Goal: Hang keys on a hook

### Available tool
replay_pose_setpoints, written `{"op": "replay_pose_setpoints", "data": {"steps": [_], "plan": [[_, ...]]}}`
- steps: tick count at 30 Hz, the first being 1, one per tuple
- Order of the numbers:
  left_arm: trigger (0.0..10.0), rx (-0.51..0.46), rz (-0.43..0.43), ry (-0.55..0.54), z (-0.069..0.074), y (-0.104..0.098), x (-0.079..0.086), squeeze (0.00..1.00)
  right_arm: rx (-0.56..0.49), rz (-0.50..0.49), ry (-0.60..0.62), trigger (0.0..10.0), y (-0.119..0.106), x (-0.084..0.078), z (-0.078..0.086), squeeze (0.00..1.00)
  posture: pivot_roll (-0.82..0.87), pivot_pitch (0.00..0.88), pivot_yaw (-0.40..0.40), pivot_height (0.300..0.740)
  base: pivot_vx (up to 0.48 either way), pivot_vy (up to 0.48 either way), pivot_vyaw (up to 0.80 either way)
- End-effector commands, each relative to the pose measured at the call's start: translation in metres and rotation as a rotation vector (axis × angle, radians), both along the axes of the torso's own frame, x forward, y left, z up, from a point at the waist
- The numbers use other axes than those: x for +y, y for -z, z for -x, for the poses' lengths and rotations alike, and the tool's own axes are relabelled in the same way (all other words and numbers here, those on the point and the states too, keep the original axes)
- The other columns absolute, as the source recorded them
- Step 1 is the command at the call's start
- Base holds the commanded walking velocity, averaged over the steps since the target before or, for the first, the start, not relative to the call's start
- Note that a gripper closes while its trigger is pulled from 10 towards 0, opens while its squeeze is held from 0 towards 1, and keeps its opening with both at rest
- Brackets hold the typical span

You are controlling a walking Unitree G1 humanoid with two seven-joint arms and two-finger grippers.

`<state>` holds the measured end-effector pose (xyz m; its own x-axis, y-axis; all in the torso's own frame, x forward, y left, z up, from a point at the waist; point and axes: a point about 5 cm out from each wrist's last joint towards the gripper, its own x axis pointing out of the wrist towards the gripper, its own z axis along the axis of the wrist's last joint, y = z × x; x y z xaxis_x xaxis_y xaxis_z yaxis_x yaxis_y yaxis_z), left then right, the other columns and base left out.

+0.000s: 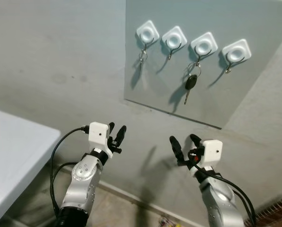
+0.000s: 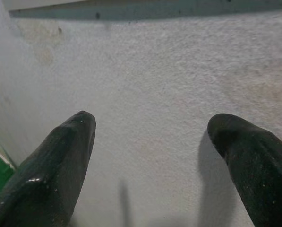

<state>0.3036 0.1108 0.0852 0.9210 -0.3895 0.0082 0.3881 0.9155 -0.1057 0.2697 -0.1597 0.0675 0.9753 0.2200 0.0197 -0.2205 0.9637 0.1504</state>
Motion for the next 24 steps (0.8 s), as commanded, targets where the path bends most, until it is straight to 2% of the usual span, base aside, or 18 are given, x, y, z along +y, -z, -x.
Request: {"op": "replay_pose_setpoints", "data": {"steps": [1,24], "plan": [[10.0,0.002,-0.015,-0.011,-0.0019,-0.001,0.0025,0.0,-0.013,-0.004,0.012,10.0,-0.0048,0.0,-0.0039,0.0,-0.07,0.0,-0.034,0.74,0.0,0.0,0.8],[10.0,0.018,-0.009,-0.01,-0.0017,0.0018,0.0028,0.0,-0.01,-0.001,-0.007,10.0,-0.0045,0.0012,-0.0044,0.0,-0.06,0.0,-0.037,0.74,0.0,0.0,0.8]]}}
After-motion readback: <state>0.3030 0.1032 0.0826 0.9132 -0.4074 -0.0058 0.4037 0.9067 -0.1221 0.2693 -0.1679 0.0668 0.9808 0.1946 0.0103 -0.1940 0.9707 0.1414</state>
